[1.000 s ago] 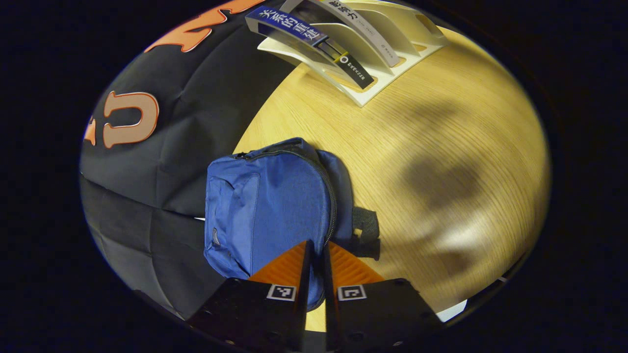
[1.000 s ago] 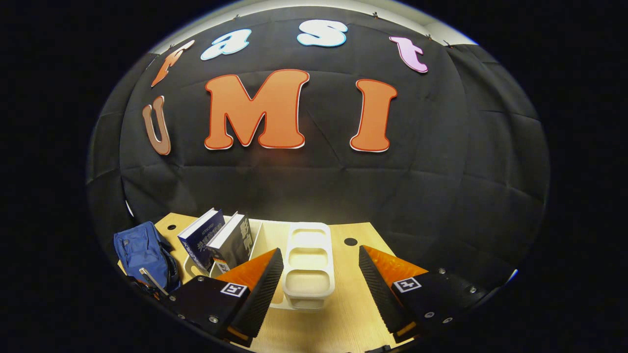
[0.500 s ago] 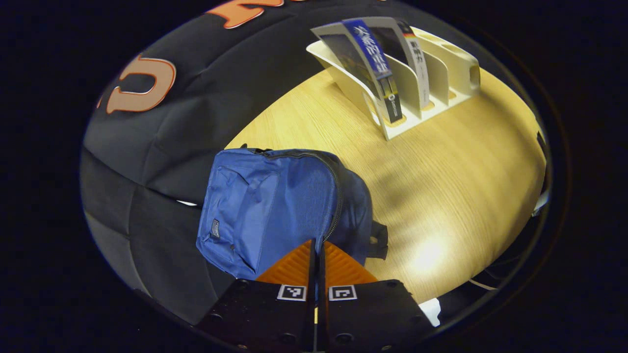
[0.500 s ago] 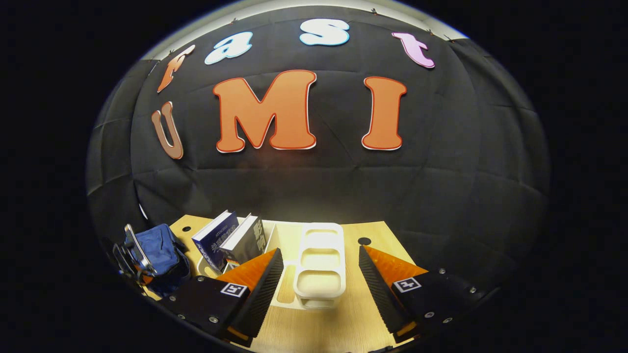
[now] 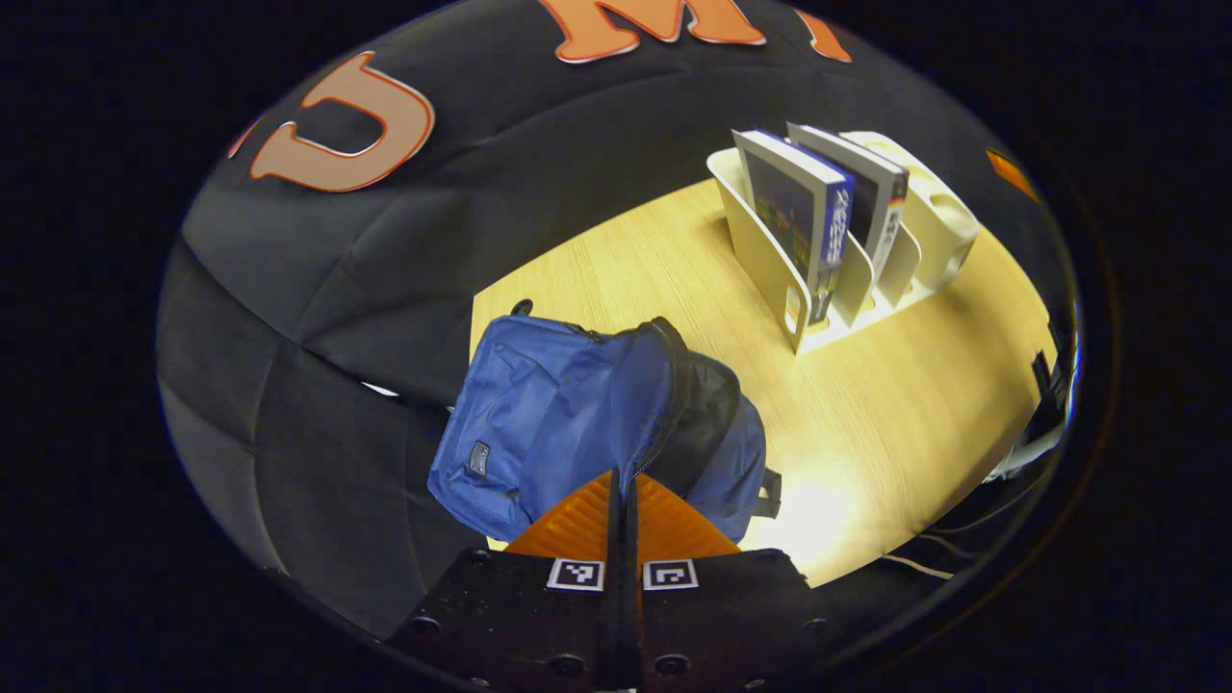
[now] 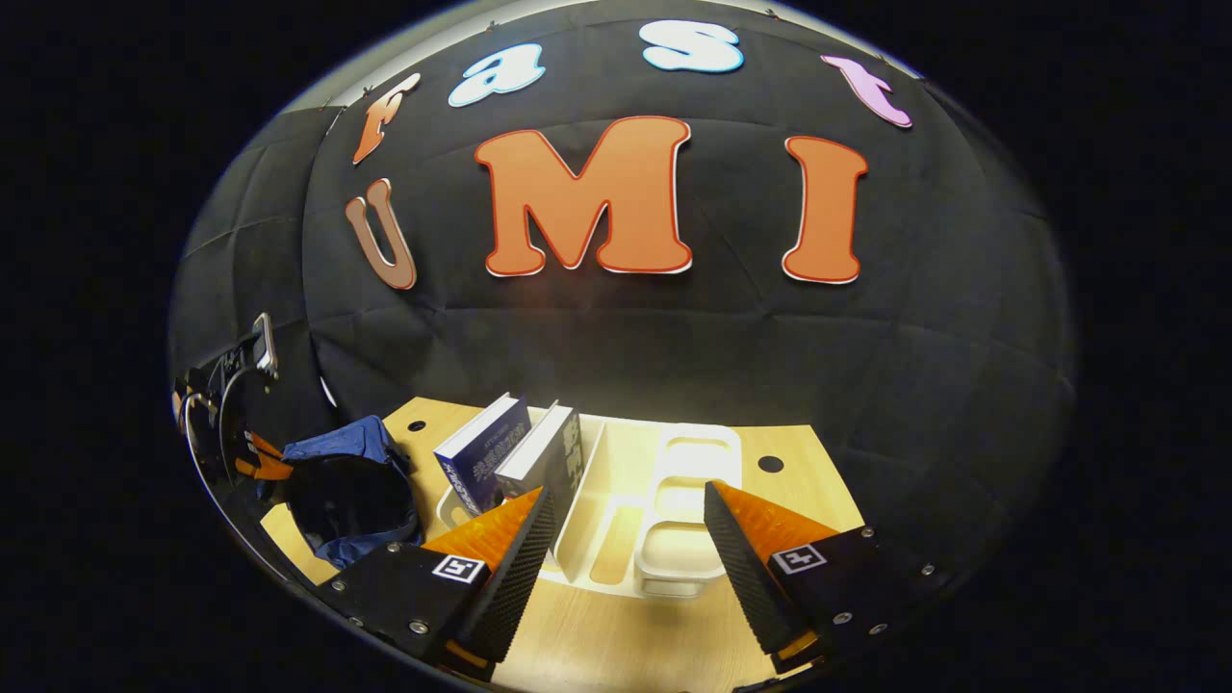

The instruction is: Open the schoolbag, grab two books from the bookshelf and put them into the schoolbag.

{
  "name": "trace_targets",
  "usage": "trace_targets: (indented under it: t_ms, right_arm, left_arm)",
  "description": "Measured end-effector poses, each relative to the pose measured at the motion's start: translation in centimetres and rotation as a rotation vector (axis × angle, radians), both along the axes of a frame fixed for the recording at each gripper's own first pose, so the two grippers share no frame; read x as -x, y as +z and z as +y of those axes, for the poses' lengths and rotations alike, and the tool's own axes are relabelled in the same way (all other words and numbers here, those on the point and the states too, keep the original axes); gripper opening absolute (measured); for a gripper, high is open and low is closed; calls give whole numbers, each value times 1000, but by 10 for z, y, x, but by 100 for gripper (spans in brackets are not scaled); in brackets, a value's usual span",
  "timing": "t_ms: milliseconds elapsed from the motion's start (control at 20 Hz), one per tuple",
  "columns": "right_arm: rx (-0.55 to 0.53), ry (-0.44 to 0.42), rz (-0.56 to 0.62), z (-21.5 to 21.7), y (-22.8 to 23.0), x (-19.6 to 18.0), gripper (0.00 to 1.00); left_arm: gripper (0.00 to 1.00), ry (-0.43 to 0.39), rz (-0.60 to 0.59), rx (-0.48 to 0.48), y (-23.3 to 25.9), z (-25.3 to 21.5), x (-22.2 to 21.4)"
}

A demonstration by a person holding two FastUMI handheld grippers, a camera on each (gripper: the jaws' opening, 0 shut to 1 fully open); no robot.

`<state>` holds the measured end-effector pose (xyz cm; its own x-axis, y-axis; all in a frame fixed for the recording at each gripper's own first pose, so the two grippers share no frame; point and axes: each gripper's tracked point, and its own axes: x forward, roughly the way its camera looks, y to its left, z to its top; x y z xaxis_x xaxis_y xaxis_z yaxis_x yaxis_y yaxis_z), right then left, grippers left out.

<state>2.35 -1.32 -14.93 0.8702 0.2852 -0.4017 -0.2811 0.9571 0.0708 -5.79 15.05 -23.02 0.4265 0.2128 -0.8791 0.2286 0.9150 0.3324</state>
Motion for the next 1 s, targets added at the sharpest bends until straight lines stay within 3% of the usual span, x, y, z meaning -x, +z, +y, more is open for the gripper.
trace_targets:
  t_ms: [150, 400, 600, 850, 1000]
  right_arm:
    - [-1, 16, 17, 24, 8, -4, 92]
    - [-9, 67, 105, 92, 14, -13, 92]
    - [22, 78, 236, 137, -1, -33, 93]
    - [-44, 72, 530, 187, -25, -47, 93]
    - [29, 29, 556, 196, -29, -70, 93]
  left_arm:
    - [1, 15, 1, 79, 19, 12, -17]
    - [1, -34, 46, 170, 31, 26, -36]
    - [1, -58, 86, 230, 37, 33, -42]
    - [1, -95, 101, 248, 45, 47, -54]
    - [1, -117, 92, 253, 48, 58, -61]
